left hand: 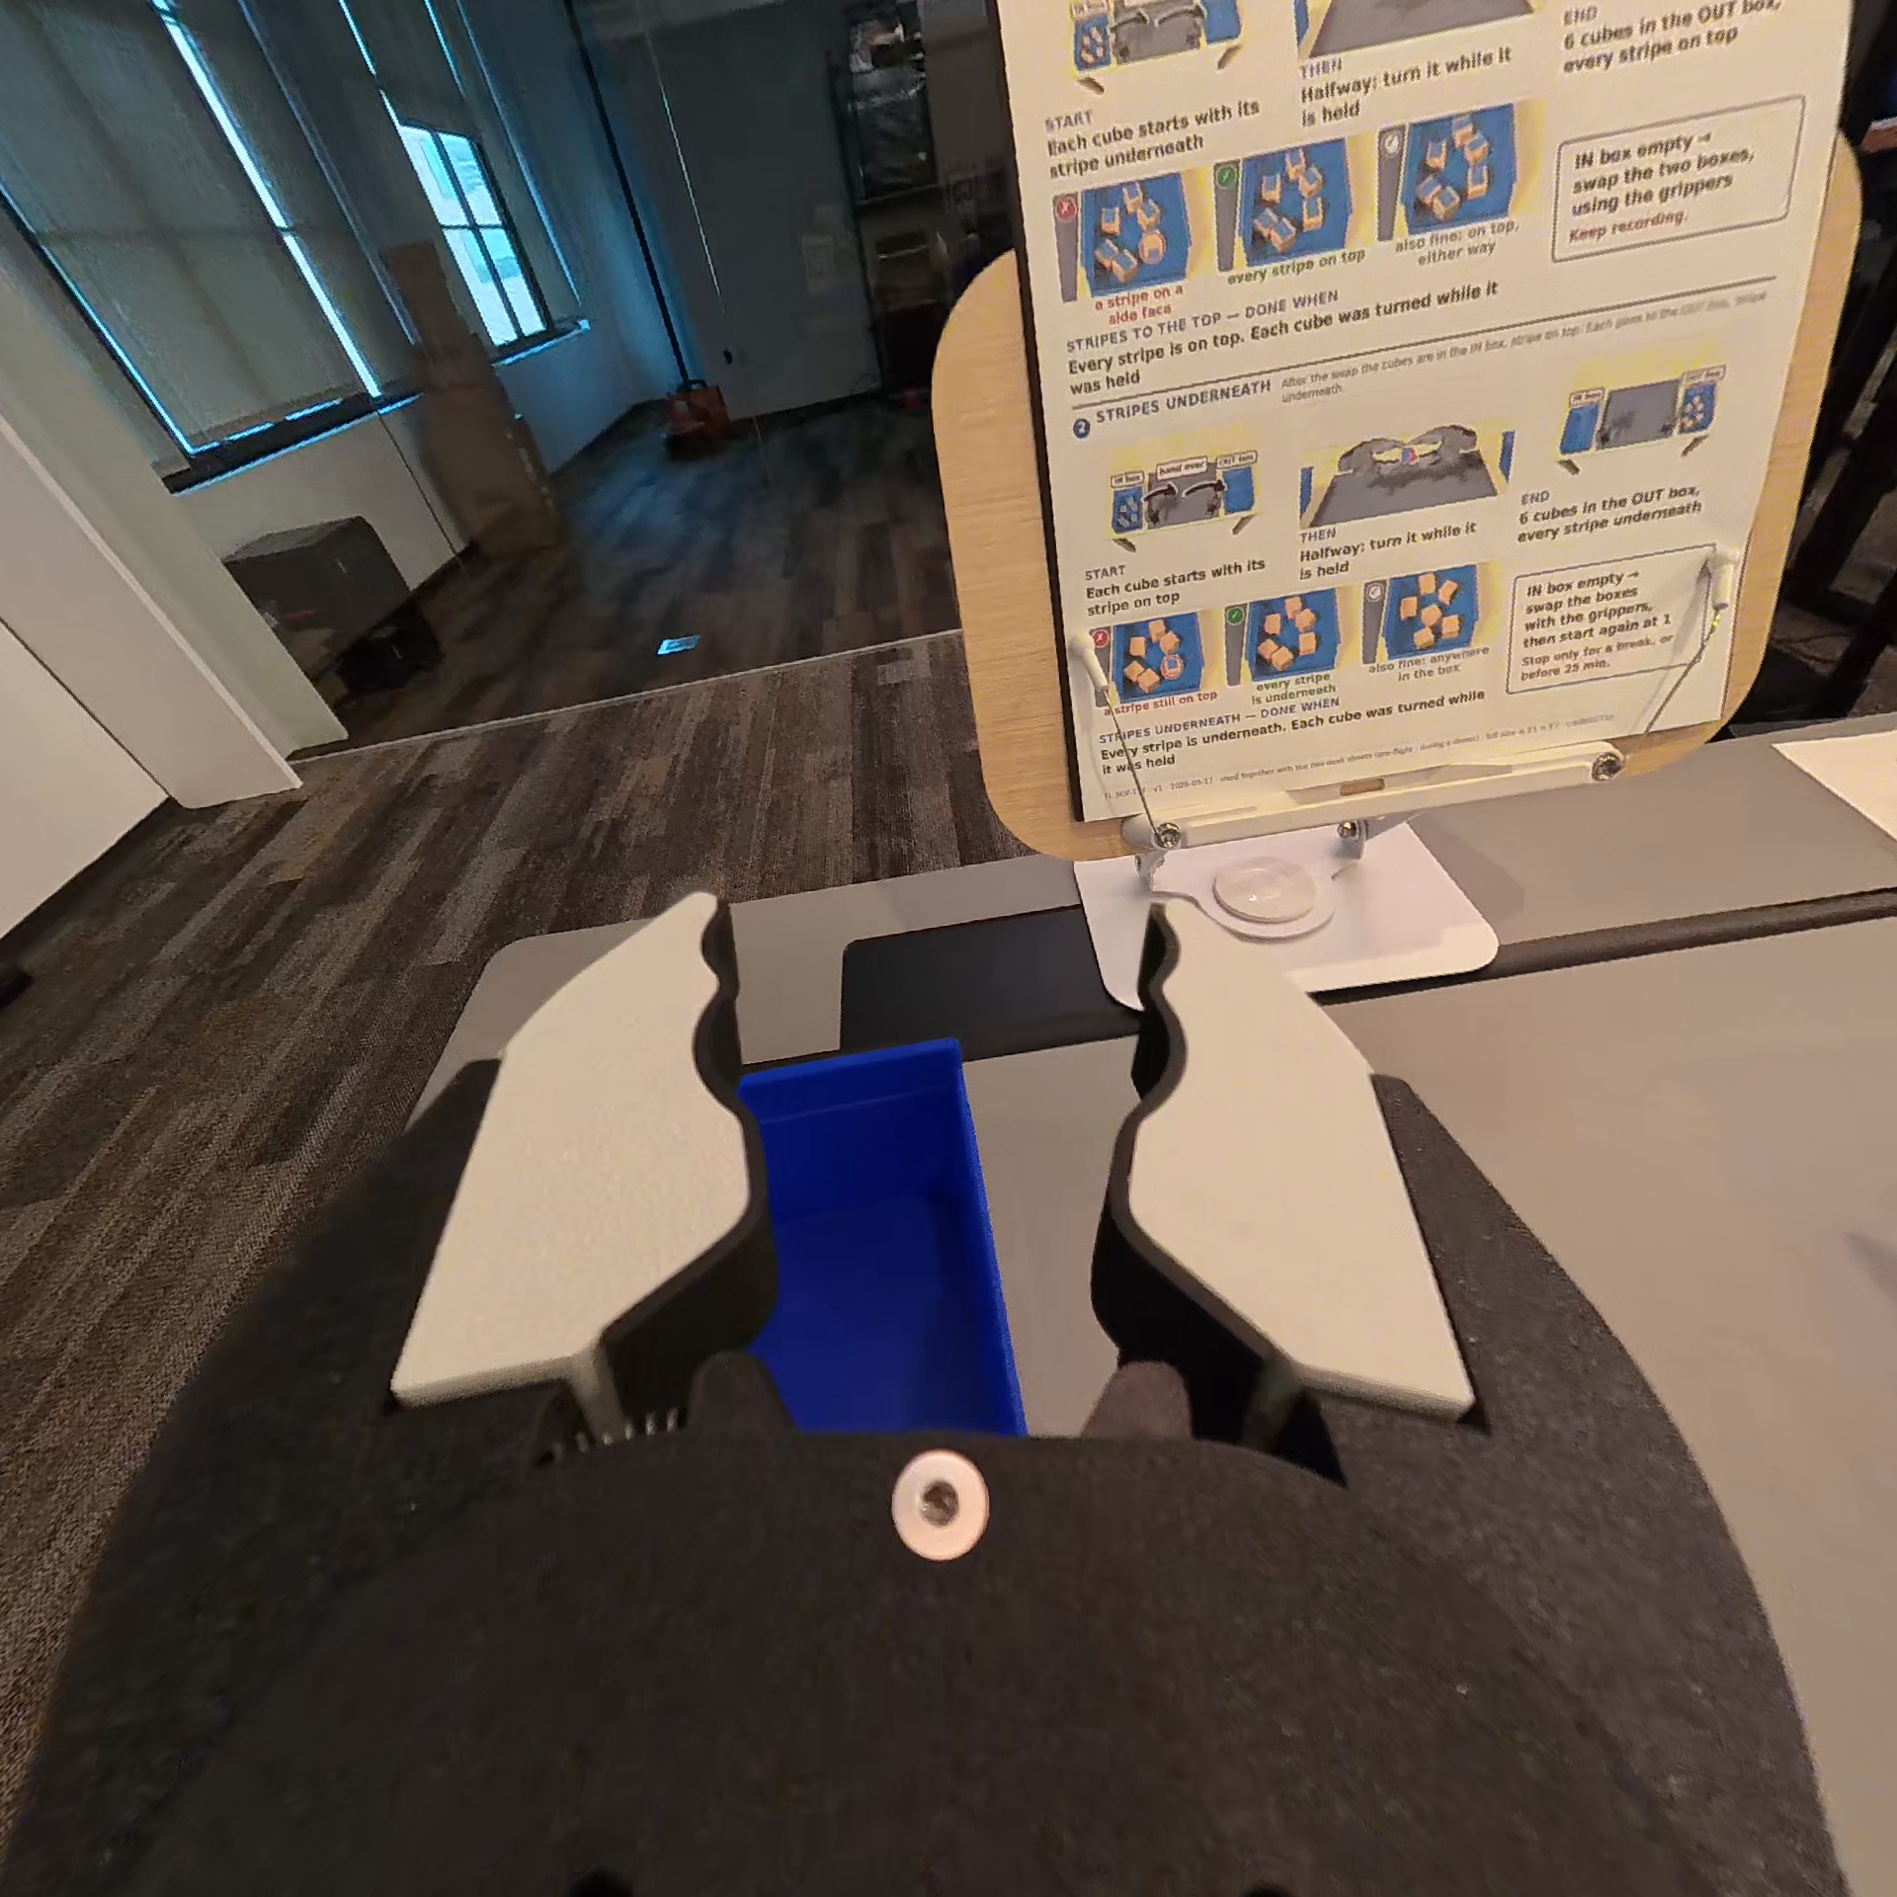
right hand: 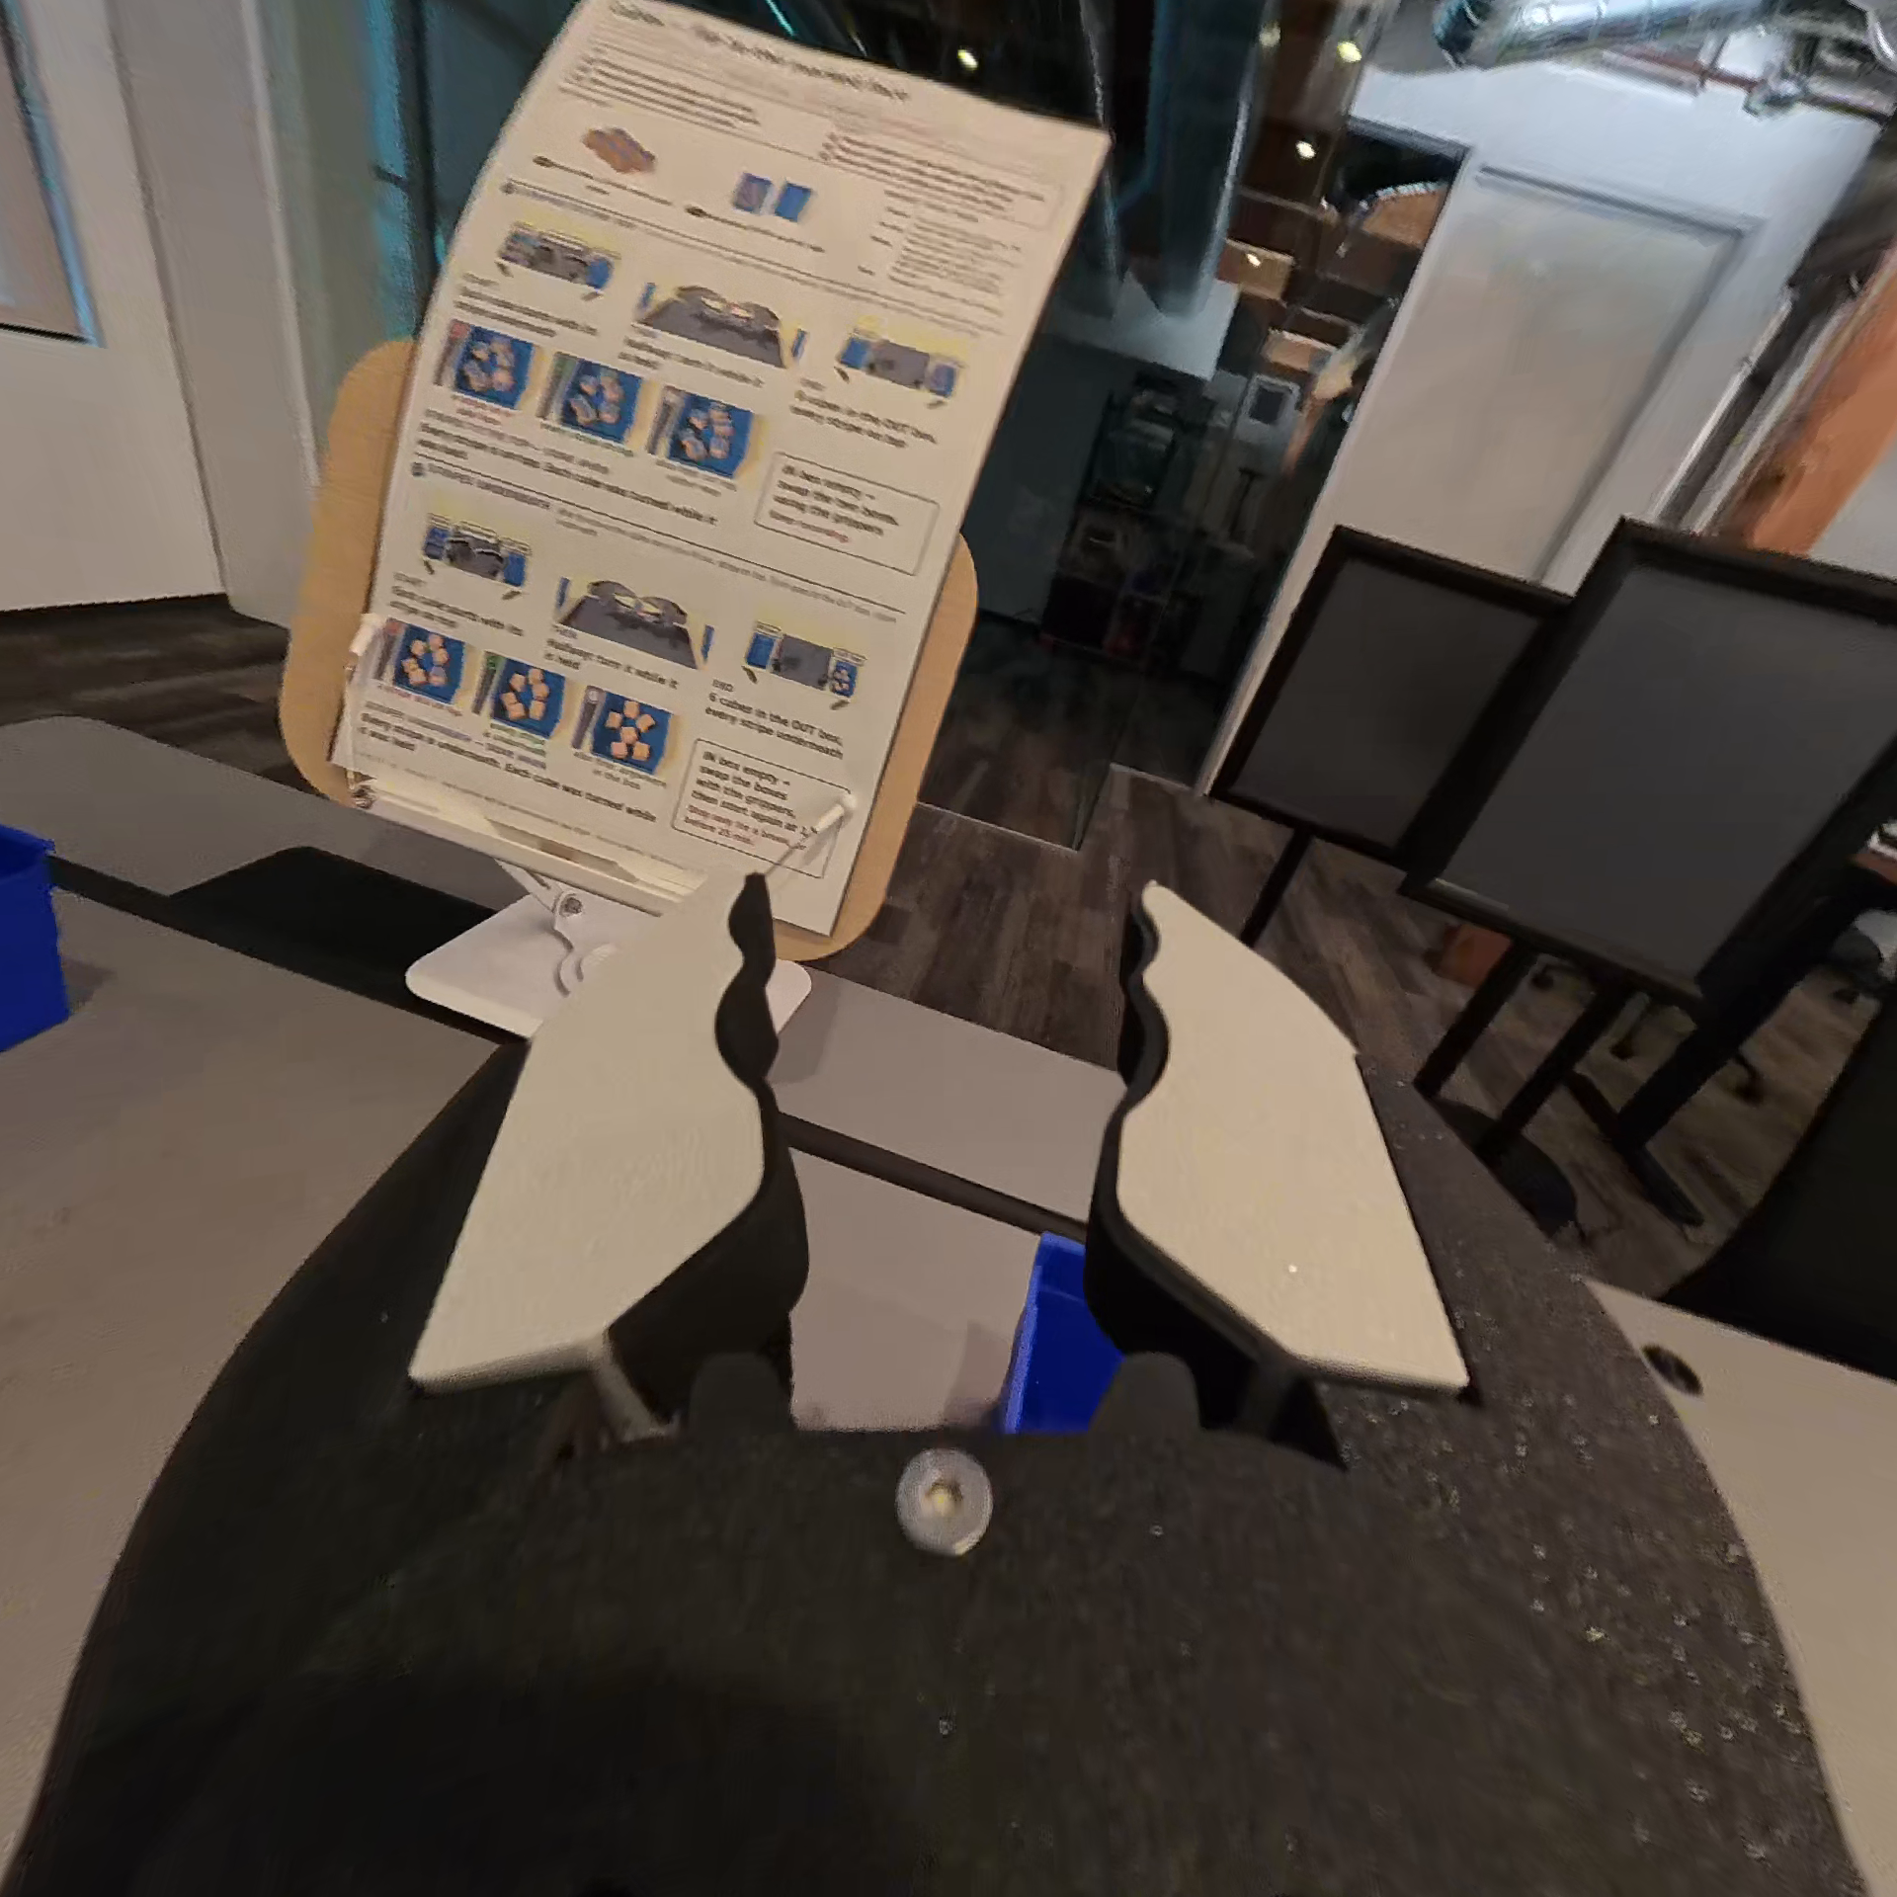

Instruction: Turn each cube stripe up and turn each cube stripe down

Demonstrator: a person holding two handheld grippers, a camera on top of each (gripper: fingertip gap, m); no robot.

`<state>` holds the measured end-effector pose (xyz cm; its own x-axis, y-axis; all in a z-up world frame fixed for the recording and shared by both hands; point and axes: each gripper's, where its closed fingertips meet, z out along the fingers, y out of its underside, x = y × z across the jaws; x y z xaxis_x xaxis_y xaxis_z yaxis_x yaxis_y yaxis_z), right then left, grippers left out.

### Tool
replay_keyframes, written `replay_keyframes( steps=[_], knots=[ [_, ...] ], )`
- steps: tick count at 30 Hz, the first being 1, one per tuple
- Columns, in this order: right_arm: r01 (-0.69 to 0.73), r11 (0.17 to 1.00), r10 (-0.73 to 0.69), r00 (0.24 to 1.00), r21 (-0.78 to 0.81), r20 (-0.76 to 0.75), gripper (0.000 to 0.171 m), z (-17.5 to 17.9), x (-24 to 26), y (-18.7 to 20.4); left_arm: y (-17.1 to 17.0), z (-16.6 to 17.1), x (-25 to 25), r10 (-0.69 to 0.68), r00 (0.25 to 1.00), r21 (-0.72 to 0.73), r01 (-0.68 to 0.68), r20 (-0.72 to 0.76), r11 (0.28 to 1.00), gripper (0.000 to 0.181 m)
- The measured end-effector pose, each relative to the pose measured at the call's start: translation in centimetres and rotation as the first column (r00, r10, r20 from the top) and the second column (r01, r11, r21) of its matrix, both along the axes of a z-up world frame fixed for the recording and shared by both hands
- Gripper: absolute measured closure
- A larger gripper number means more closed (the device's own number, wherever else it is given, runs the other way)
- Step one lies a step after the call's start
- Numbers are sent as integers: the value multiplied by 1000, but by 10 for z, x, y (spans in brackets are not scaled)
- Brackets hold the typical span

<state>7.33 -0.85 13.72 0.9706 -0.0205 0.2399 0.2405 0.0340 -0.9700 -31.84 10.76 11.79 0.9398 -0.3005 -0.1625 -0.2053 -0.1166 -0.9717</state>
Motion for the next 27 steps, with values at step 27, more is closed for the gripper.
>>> replay_keyframes(
  steps=[27],
  knots=[
    [221,950,-208,975,-219,82,99,-28,89,-6,-23,-97,-59,-615,652,-605,289,-443,742,126]
  ],
)
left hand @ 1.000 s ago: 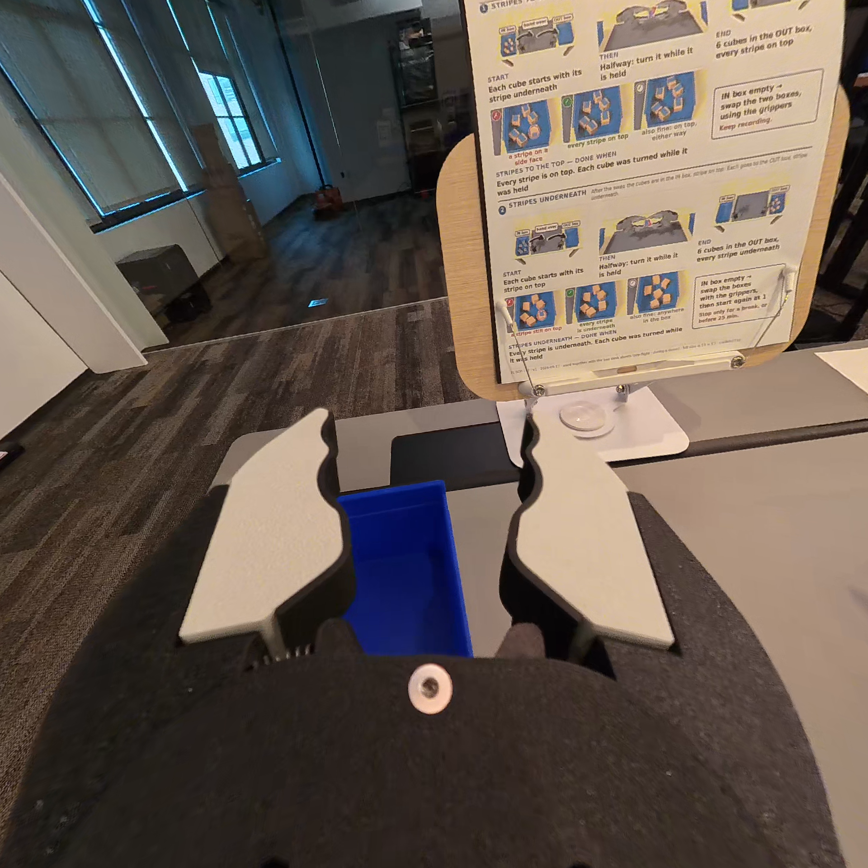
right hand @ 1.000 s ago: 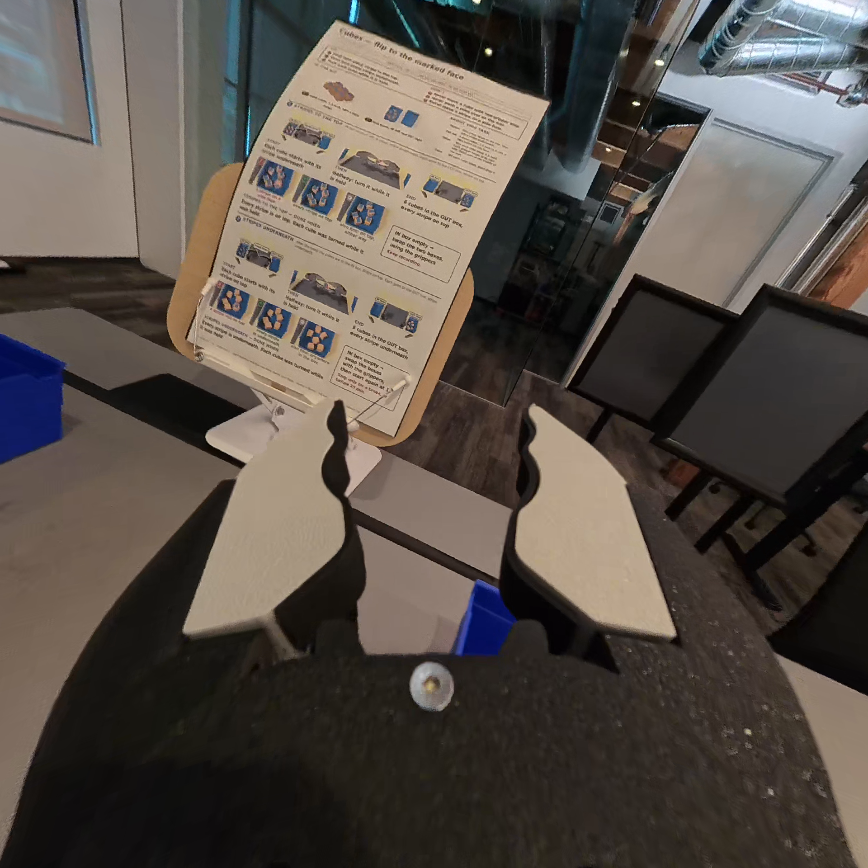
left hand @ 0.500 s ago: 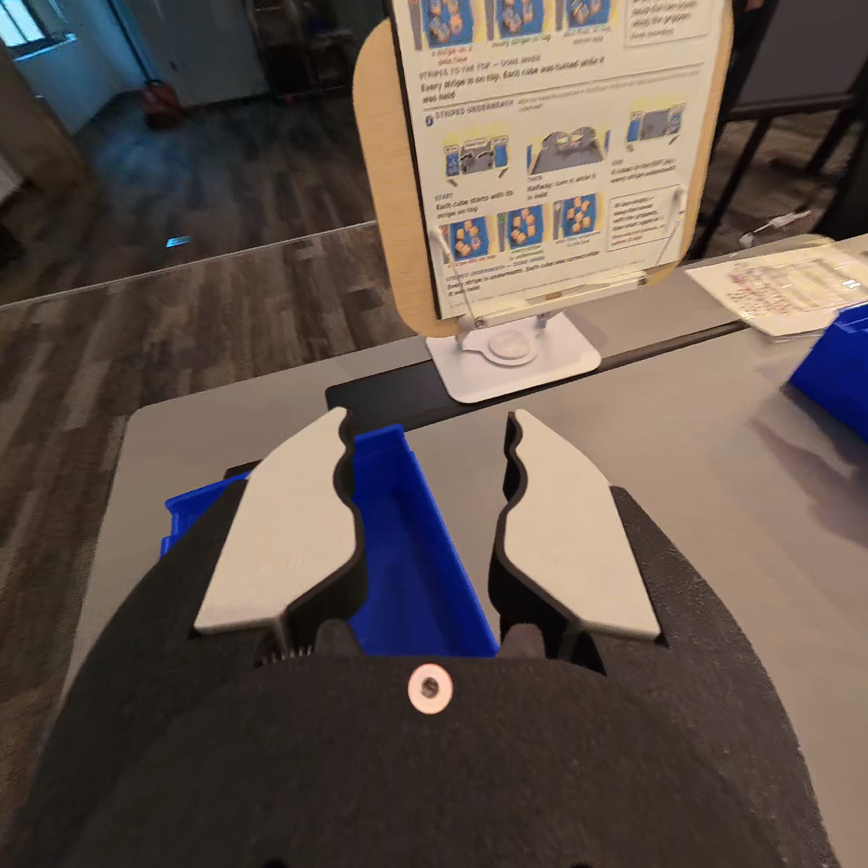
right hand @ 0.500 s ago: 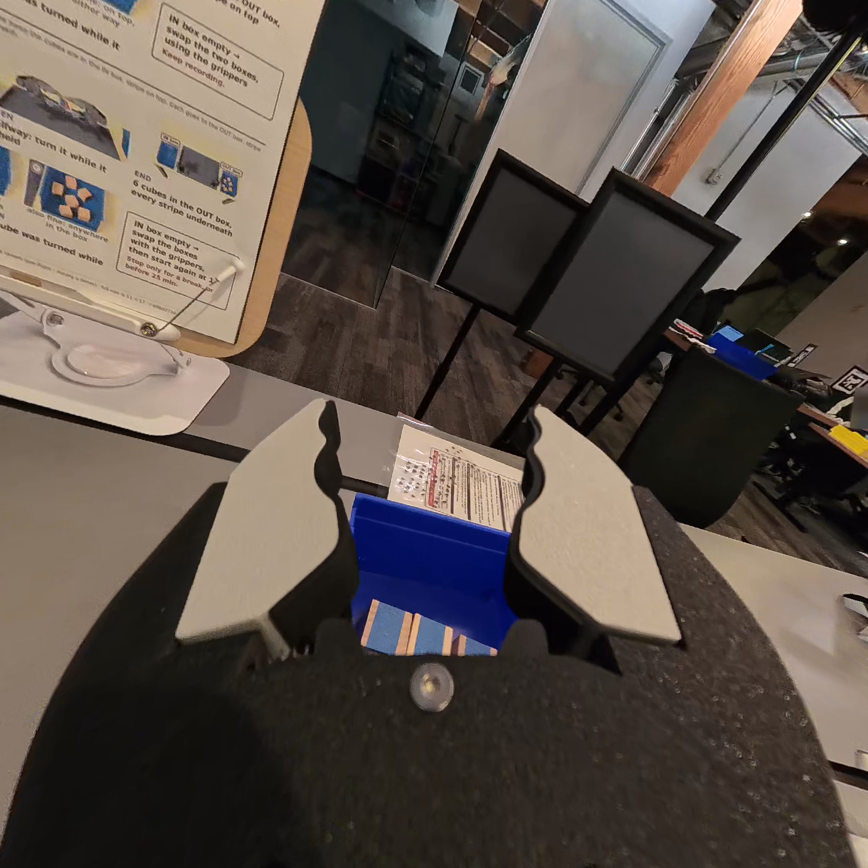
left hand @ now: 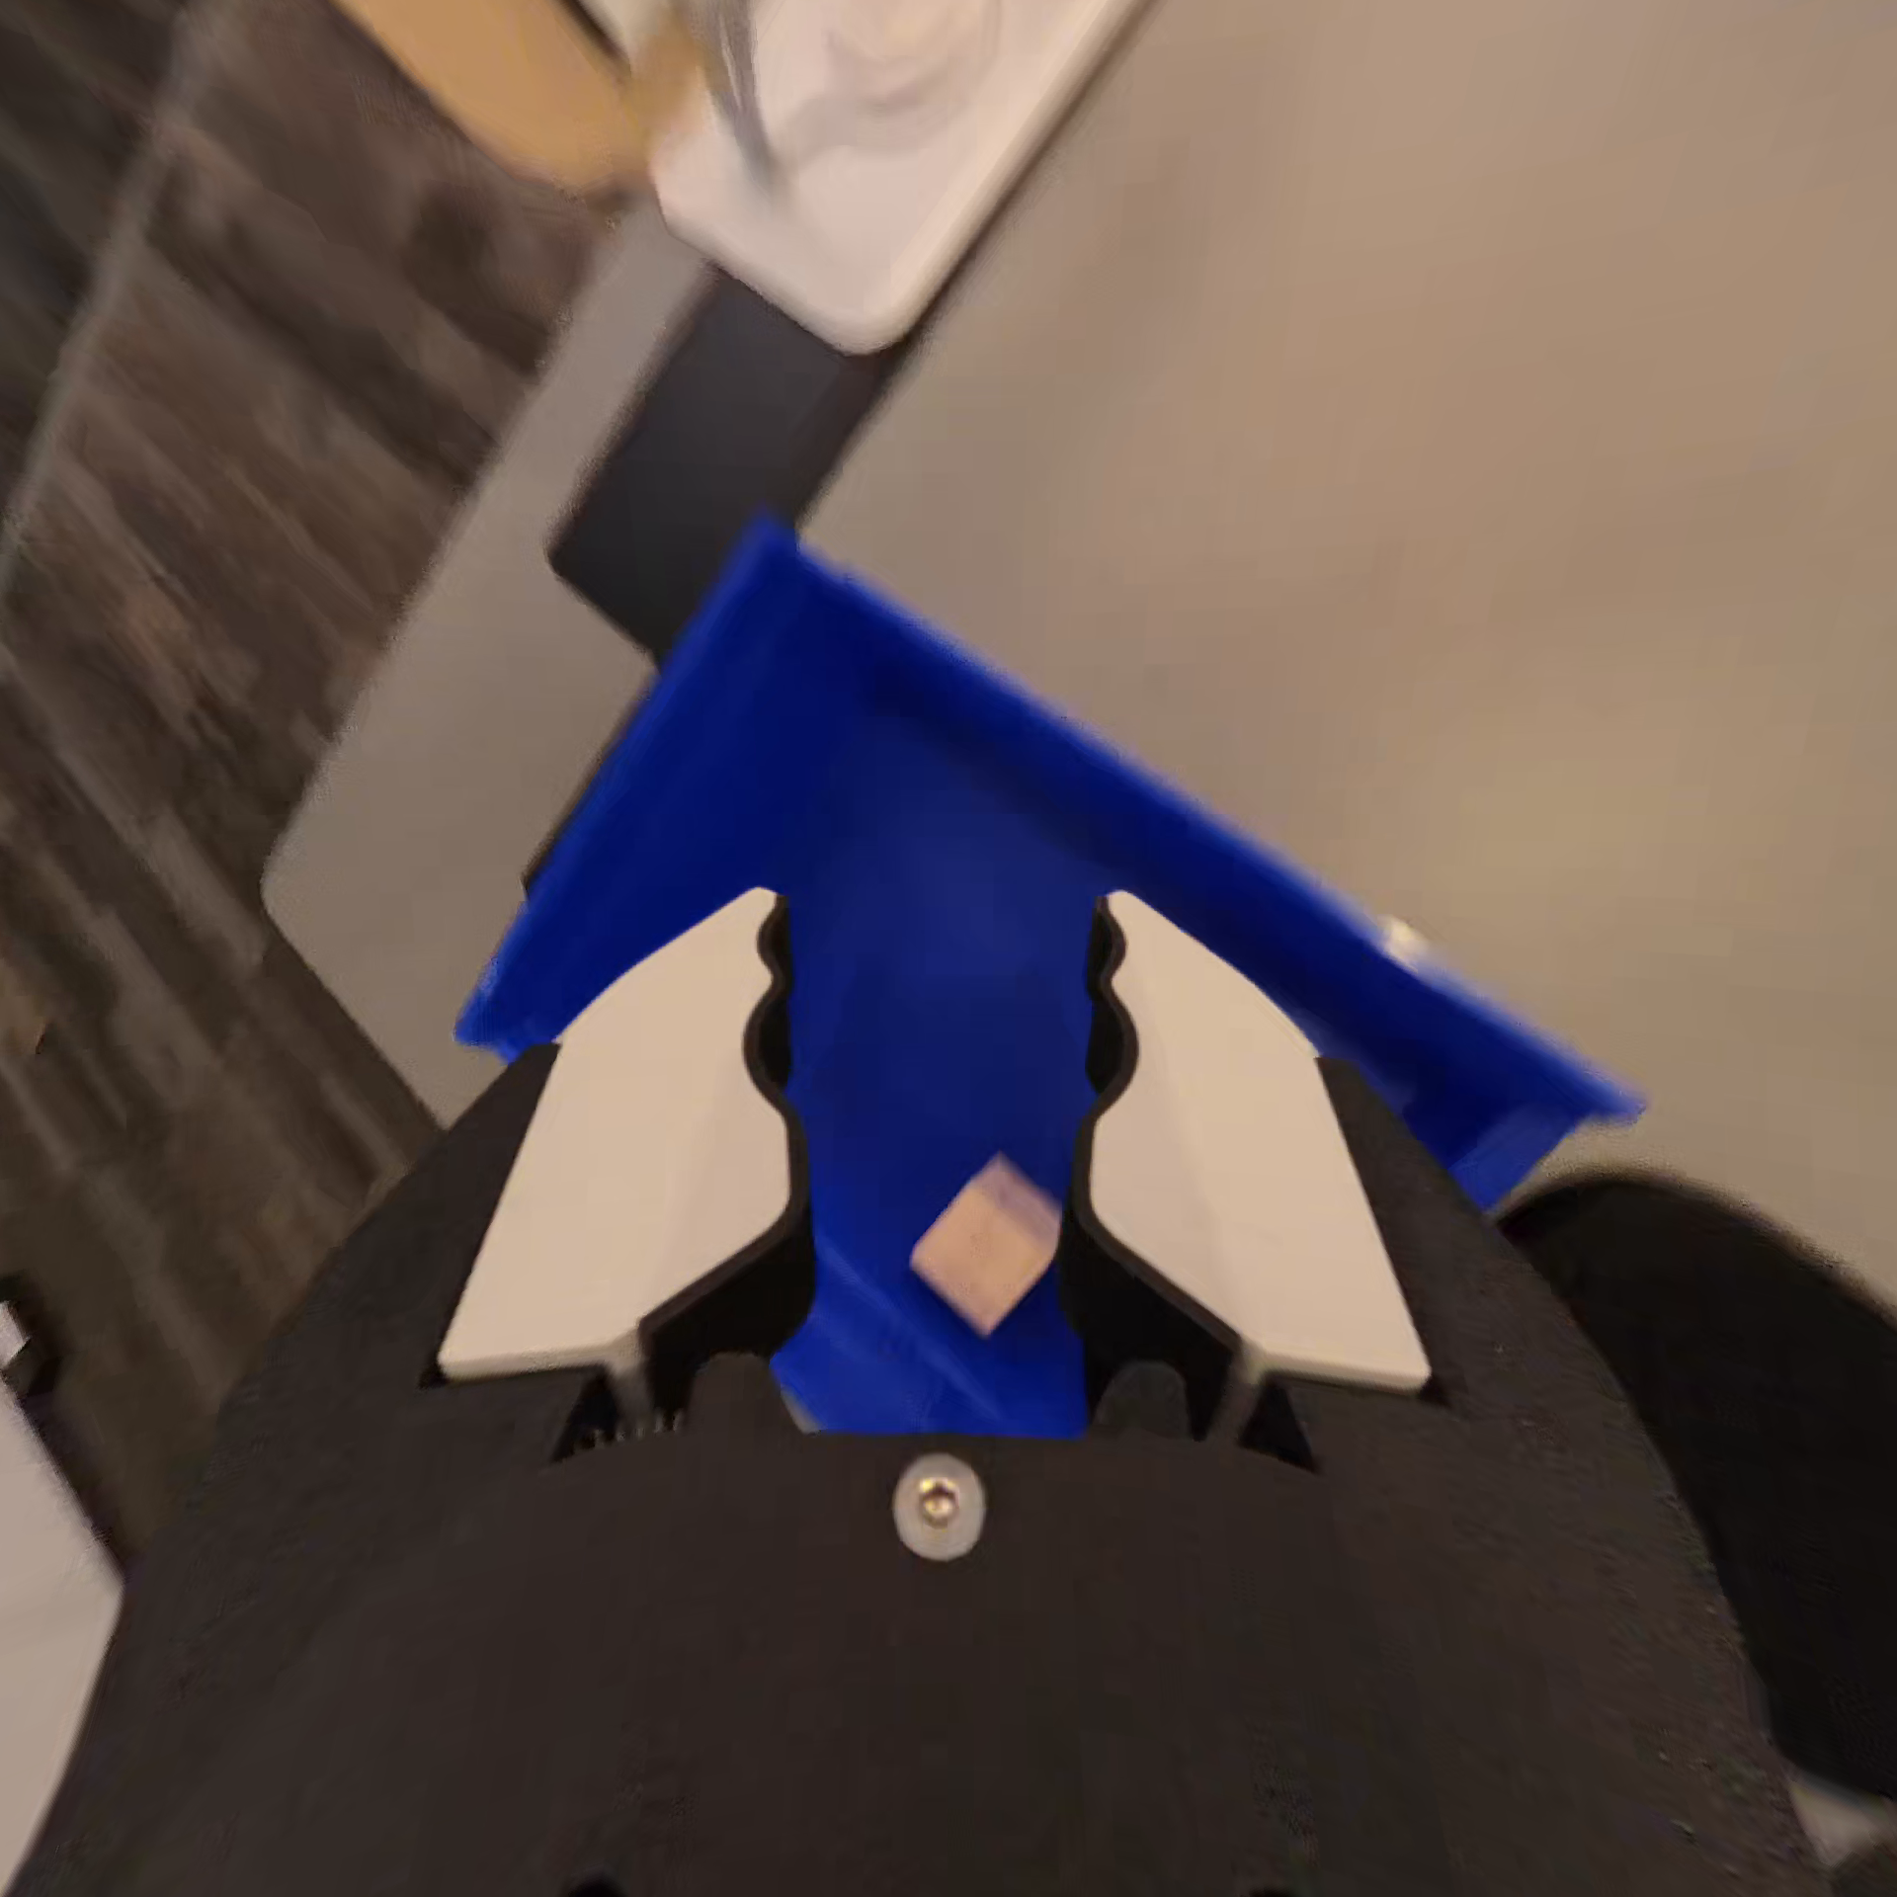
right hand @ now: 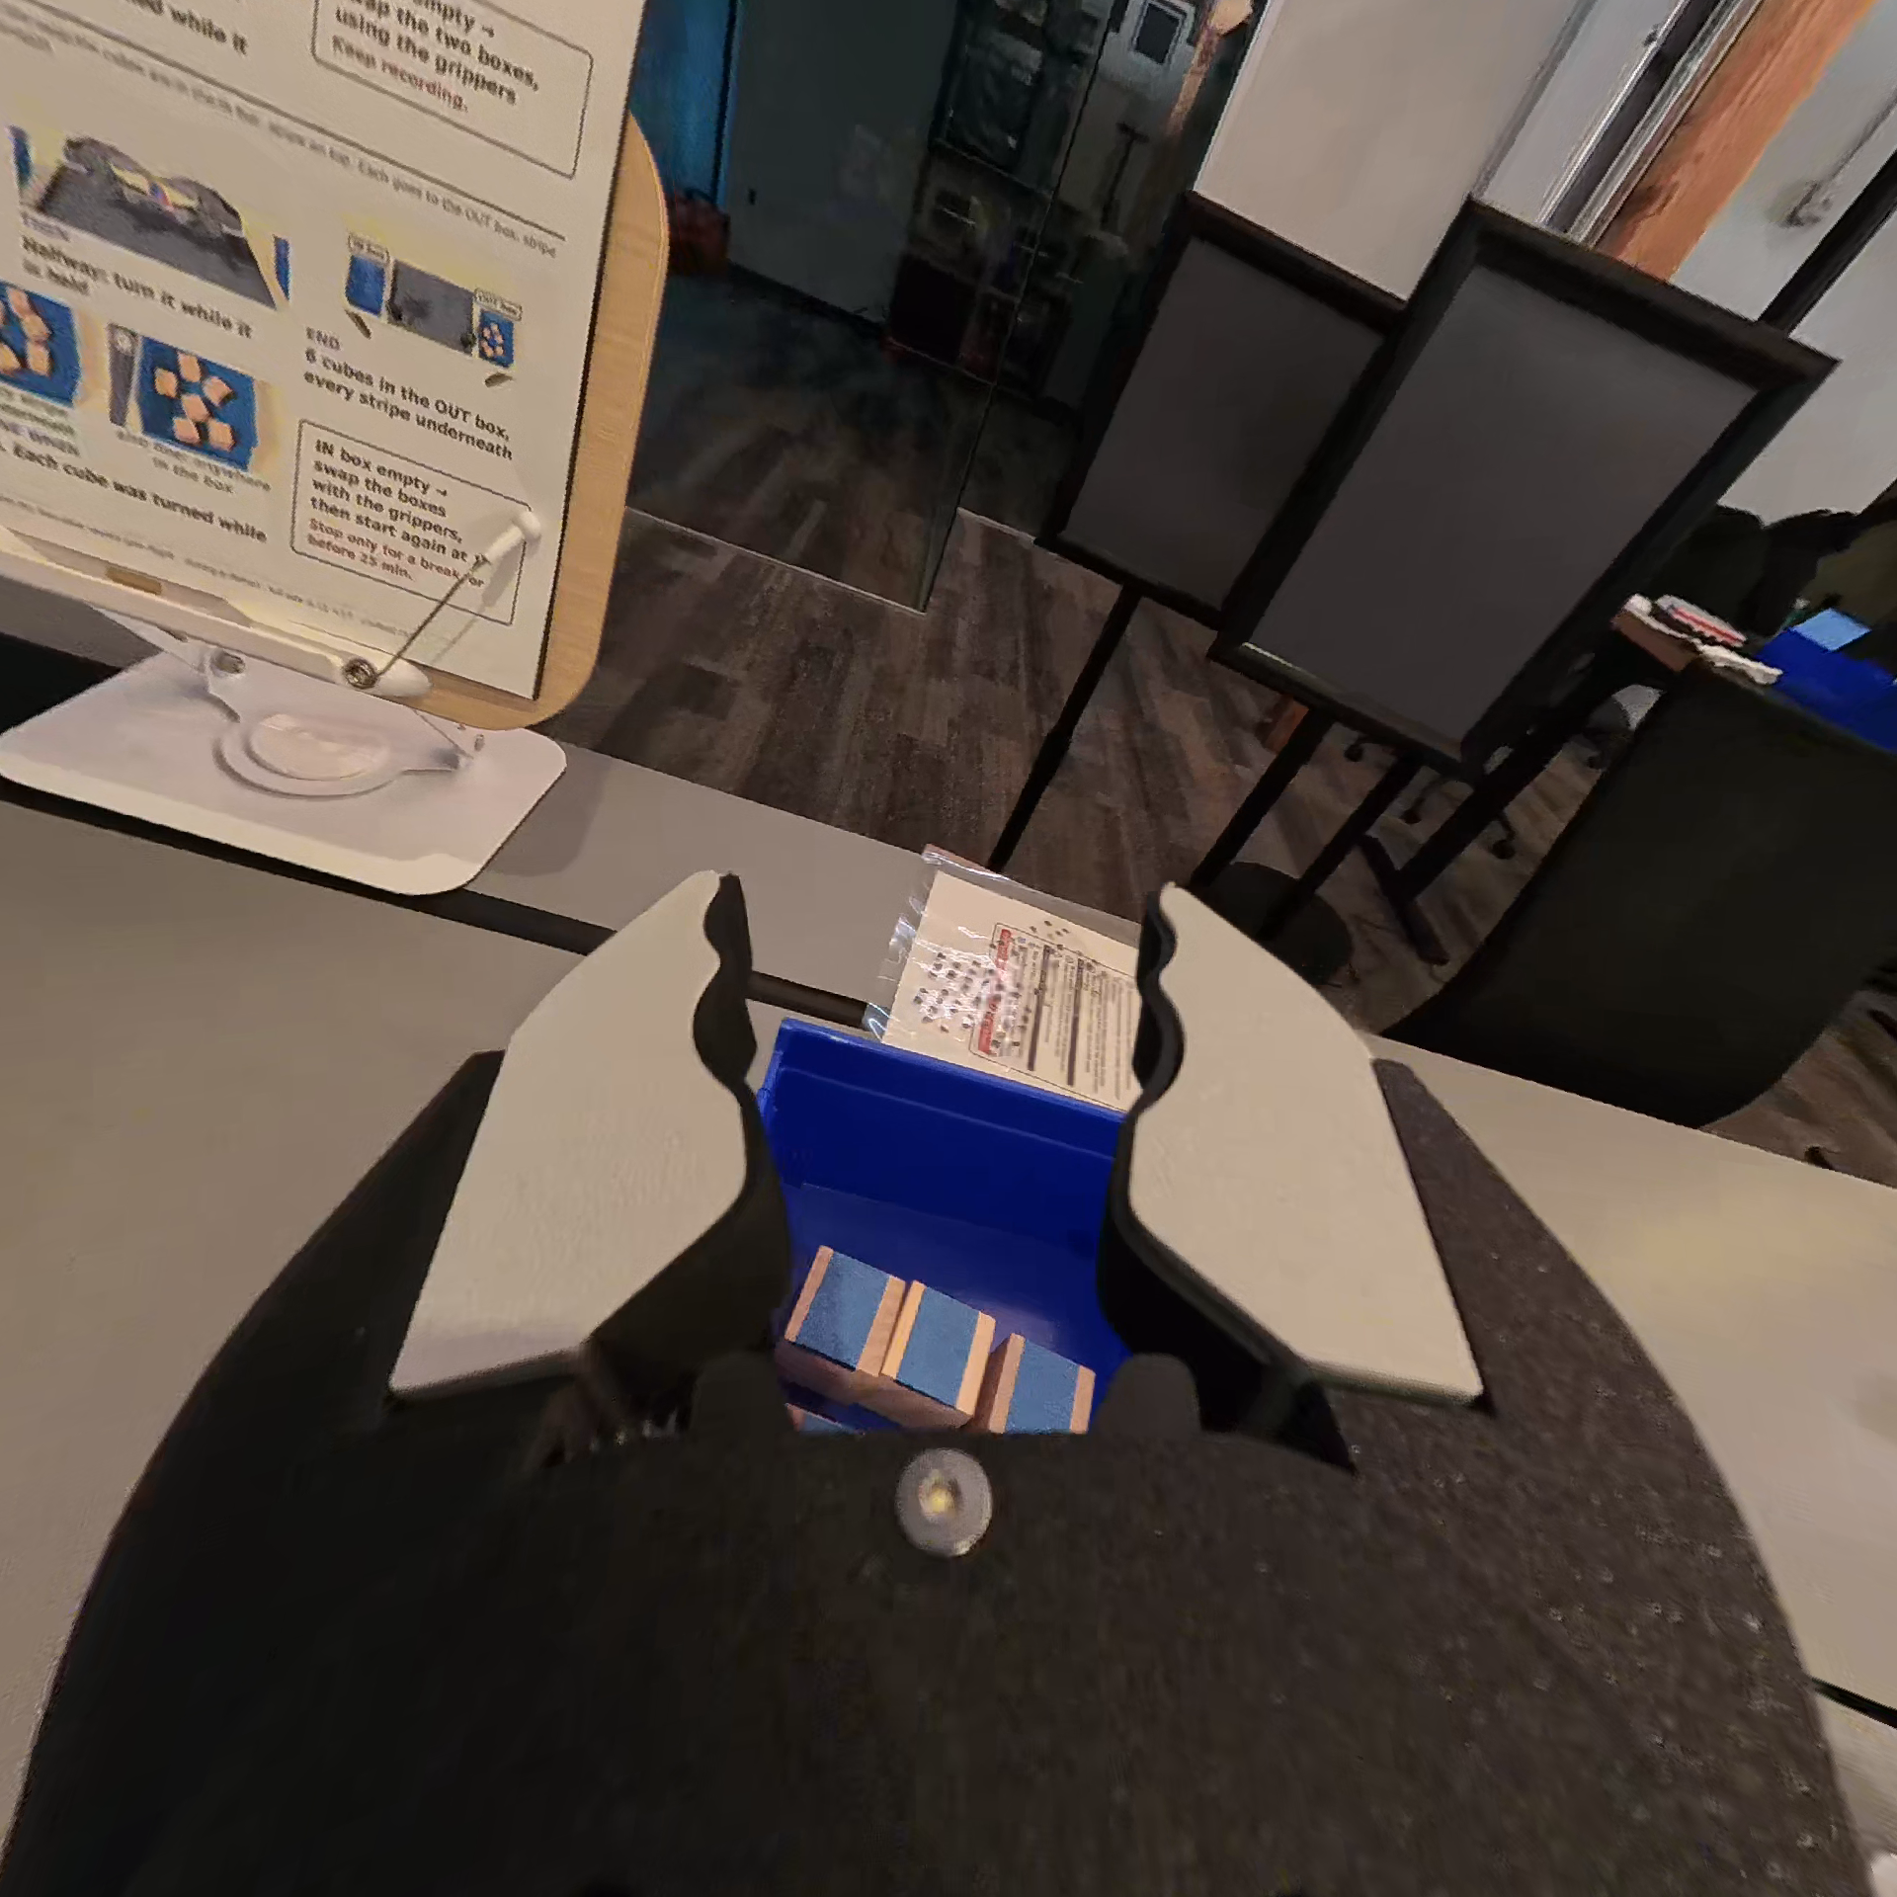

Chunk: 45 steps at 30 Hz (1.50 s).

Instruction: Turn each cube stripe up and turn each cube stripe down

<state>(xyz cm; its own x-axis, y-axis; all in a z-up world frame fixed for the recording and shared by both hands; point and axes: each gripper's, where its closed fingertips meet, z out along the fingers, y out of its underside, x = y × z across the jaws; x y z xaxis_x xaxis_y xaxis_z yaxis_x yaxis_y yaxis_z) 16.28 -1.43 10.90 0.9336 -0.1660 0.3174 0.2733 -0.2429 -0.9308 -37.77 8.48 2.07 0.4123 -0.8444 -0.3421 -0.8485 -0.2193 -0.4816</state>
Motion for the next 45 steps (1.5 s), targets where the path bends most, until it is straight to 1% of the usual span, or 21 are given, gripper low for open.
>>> replay_keyframes(
  steps=[3,5,7,9,12,16,21,24,27,30,32,34,35,36,37,38,39,40,41,43,45],
  knots=[
    [-19,1000,19,999,10,-30,99,1,4,1,-9,-47,-44,-33,980,-121,9,-194,993,120],
    [-29,1000,29,999,9,-39,99,-1,5,2,-18,-74,-69,-109,940,-189,49,-323,981,119],
    [-35,999,35,998,3,-47,99,-4,4,4,-25,-93,-87,-160,898,-236,65,-409,970,119],
    [-44,999,44,998,-6,-47,99,-7,2,6,-36,-110,-96,-203,875,-307,66,-440,949,117],
    [-55,998,55,998,-17,-38,101,-10,-3,8,-33,-125,-115,-221,795,-293,57,-565,954,113],
    [-80,996,79,997,-36,-20,101,-14,-11,11,-26,-135,-117,-228,790,-278,76,-569,957,113],
    [-86,994,86,996,-68,0,101,-21,-16,15,-26,-153,-126,-244,770,-329,47,-589,943,116],
    [-93,993,93,996,-71,-6,102,-22,-16,15,-22,-158,-128,-250,736,-295,72,-629,953,130],
    [-106,992,105,994,-75,-18,103,-24,-18,17,-23,-155,-127,-218,759,-303,29,-613,952,131],
    [-131,988,129,991,-78,-28,104,-27,-24,19,-14,-129,-113,-127,866,-252,1,-483,968,131],
    [-193,978,193,981,-73,-19,106,-26,-39,23,-10,-95,-89,-56,964,-232,-6,-258,973,131],
    [-329,942,330,944,-61,-6,106,-26,-73,26,-9,-50,-57,-21,999,-207,28,38,978,131],
    [-470,881,470,883,-54,-23,106,-27,-105,25,-12,-28,-40,-15,982,-198,53,189,979,132],
    [-650,759,646,760,-41,-75,108,-30,-148,17,-19,-9,-19,-19,943,-206,93,333,974,132],
    [-803,595,795,592,-16,-131,107,-31,-192,1,-29,5,2,-37,891,-222,153,453,963,132],
    [-896,444,885,437,15,-159,105,-31,-228,-17,-41,15,23,-54,838,-237,215,543,947,132],
    [-947,320,938,312,32,-151,103,-32,-259,-33,-55,21,44,-66,788,-258,278,612,925,132],
    [-973,229,967,225,24,-116,102,-35,-283,-47,-70,25,65,-72,745,-290,345,663,893,132],
    [-983,185,981,186,-15,-57,100,-41,-301,-56,-86,27,85,-77,708,-323,413,702,852,132],
    [-976,203,974,194,-74,116,96,-47,-321,-64,-114,34,121,-32,626,-388,522,779,759,132],
    [-978,203,948,182,-57,260,99,-42,-334,-75,-136,43,151,62,548,-457,625,834,632,132]
  ],
)
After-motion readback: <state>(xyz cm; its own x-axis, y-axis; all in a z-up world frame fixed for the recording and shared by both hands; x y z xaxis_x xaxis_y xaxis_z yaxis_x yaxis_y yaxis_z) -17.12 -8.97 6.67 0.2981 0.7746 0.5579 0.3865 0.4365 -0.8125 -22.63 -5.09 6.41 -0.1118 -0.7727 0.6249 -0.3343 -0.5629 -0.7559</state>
